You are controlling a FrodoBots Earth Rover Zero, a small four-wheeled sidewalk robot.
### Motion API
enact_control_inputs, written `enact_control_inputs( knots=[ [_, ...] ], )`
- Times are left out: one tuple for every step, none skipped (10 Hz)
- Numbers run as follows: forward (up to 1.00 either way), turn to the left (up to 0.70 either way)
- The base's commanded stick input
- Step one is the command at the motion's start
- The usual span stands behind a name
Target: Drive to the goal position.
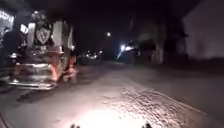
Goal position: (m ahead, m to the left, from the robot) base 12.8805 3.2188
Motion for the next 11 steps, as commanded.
enact_control_inputs(
  knots=[
    [0.70, 0.00],
    [0.70, 0.00],
    [0.70, 0.00],
    [0.70, 0.00],
    [0.70, 0.00],
    [0.70, 0.00],
    [0.70, 0.00],
    [0.70, 0.00],
    [0.70, 0.00],
    [0.70, 0.00],
    [0.70, 0.00]
  ],
)
